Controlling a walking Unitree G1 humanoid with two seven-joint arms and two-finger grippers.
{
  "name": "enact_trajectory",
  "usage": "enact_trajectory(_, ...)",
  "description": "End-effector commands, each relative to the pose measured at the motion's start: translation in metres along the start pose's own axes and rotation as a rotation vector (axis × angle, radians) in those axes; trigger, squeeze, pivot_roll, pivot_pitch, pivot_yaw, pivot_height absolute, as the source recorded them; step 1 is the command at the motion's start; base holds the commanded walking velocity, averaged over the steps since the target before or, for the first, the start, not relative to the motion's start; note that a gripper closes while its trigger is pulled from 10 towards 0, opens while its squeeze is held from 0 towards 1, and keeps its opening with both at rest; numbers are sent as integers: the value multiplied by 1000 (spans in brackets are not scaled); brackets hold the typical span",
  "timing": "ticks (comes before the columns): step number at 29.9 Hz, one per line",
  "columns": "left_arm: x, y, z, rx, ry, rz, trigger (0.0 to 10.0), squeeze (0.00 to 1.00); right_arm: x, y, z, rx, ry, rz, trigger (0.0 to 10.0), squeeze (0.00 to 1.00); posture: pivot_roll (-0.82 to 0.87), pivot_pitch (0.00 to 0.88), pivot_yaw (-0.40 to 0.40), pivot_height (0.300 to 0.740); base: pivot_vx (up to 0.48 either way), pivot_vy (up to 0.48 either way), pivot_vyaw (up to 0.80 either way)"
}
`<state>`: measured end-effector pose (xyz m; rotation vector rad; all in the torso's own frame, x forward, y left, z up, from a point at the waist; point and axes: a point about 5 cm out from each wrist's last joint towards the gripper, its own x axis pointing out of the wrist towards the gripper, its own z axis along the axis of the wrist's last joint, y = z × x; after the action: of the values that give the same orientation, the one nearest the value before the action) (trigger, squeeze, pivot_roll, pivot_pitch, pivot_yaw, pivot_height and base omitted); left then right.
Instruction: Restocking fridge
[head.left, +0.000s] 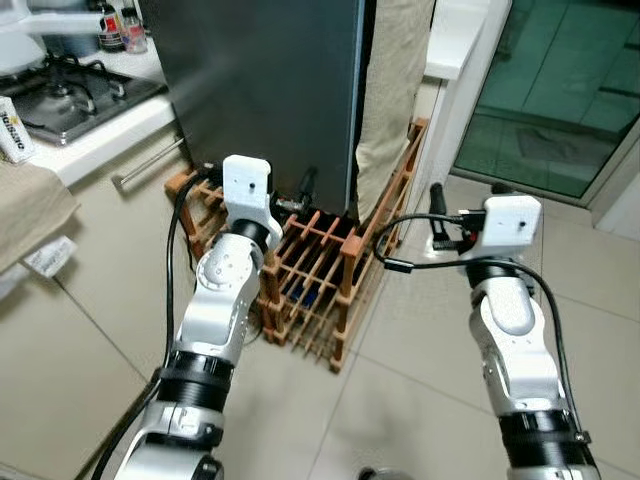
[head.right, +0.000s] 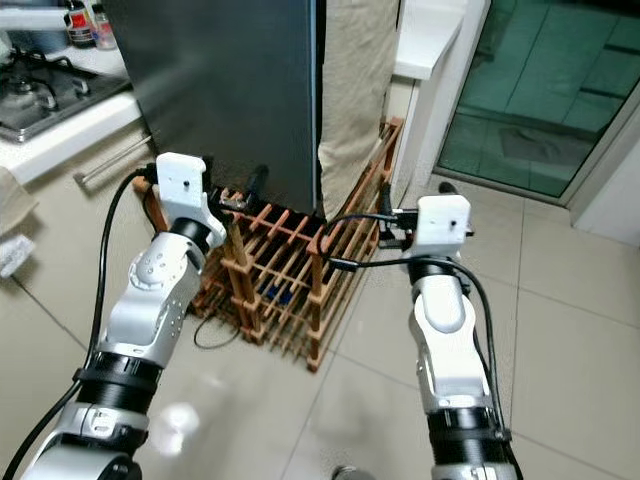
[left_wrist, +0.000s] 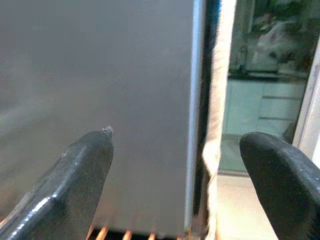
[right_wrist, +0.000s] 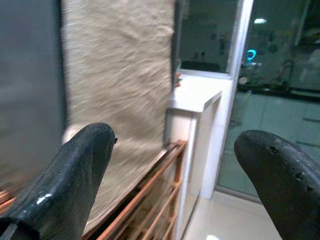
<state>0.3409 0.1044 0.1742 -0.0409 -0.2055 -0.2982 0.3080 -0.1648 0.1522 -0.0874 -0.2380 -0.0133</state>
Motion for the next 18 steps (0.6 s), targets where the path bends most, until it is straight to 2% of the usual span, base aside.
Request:
enact_trajectory(1, 2, -6, 2, -24, -1, -19, 10000, 0, 4, -4, 1, -20, 6, -9, 10000, 16, -124, 0, 33, 740, 240, 0, 0)
enact_trajectory(4, 2, 2, -3, -46, 23, 32, 10000, 0, 5, -5, 1, -22, 10, -3, 10000, 31, -125, 0, 30, 740, 80, 0, 0)
enact_trajectory(7, 1, 11, -12, -82, 74, 81, 10000, 0, 5, -5, 1, -16, 13, 0, 10000, 27, -123, 0, 23, 740, 0, 0, -767)
enact_trajectory(9, 0, 16, -15, -75, 87, 101, 10000, 0, 5, -5, -1, -17, 19, 1, 10000, 35, -122, 0, 22, 740, 0, 0, -759)
enact_trajectory(18, 1, 18, -12, -68, 80, 119, 10000, 0, 6, -4, -5, -29, 43, 8, 10000, 63, -118, 0, 18, 740, 0, 0, -762)
